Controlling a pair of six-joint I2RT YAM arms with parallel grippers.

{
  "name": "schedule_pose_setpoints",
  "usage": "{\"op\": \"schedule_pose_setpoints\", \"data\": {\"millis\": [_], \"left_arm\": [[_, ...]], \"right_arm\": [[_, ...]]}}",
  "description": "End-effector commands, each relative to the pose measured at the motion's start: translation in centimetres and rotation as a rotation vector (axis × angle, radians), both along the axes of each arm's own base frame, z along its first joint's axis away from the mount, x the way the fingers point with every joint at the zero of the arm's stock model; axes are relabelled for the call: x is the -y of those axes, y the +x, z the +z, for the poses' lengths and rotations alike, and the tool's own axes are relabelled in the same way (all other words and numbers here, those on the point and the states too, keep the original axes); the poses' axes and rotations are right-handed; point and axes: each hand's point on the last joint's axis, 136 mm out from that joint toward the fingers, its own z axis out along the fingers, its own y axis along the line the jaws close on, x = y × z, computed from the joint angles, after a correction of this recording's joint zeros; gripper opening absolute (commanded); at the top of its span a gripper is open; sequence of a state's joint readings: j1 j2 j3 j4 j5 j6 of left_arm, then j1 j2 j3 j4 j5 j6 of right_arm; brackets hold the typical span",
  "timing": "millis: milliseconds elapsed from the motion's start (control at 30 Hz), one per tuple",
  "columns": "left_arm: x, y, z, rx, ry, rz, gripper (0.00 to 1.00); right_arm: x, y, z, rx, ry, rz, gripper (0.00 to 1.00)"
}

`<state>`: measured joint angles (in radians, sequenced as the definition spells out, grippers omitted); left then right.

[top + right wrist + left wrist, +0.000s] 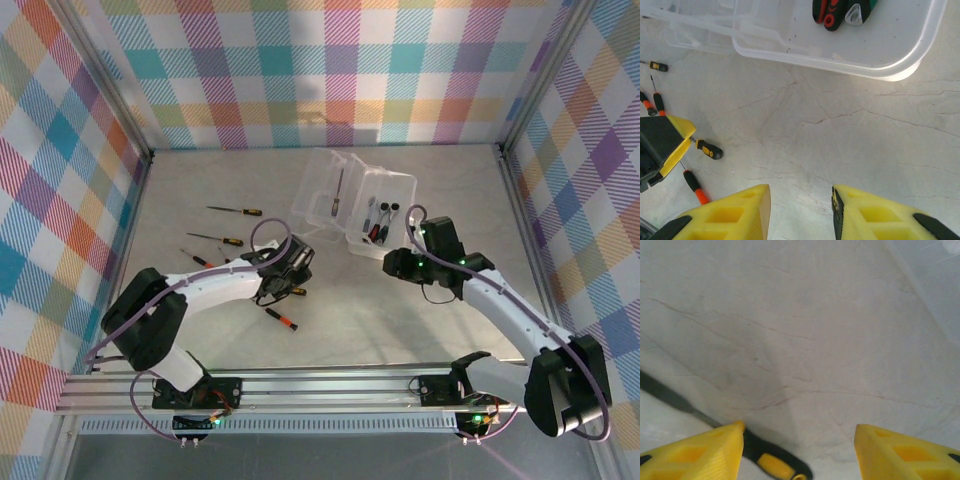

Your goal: Pack the tool kit

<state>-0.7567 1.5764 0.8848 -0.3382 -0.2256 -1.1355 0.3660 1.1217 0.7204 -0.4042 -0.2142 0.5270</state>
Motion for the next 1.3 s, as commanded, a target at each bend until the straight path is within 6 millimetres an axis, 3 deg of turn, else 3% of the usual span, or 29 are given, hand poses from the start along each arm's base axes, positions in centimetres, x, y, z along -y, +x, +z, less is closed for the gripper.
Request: {"op": "schedule_pose_setpoints", "data": {"millis": [0, 233, 567, 700, 900, 1067, 1267], "left_arm": [[0.0, -0.7, -1.1, -0.044, 0.027, 0.028, 0.56], [1.3, -0.7, -0.2, -0.035, 0.046, -0.047, 0.51], [4.0, -0.5, 1.2, 0.014, 0.051, -0.207, 0.46], [2.4, -1.0, 1.9, 0.007, 0.145, -0.183, 0.48], [-0.3, -2.2, 0.9, -0.027, 0.234, -0.143, 0.46], [-0.2, -2.5, -0.5, -0.049, 0.234, -0.158, 0.45], [0.0, -2.9, -1.9, -0.087, 0.235, -0.17, 0.44]], "right_arm": [[1.1, 0.3, 0.8, 0.058, -0.006, -0.058, 0.38], [2.5, 0.1, 1.8, 0.101, -0.019, -0.104, 0.41], [2.6, 0.3, 1.7, 0.095, -0.011, -0.117, 0.42], [2.6, 0.1, 1.7, 0.095, -0.008, -0.114, 0.42], [2.2, 0.1, 1.6, 0.083, 0.023, -0.103, 0.44], [1.6, 0.4, 2.4, 0.088, 0.059, -0.086, 0.44], [1.7, 0.4, 2.0, 0.076, 0.056, -0.094, 0.45]]}}
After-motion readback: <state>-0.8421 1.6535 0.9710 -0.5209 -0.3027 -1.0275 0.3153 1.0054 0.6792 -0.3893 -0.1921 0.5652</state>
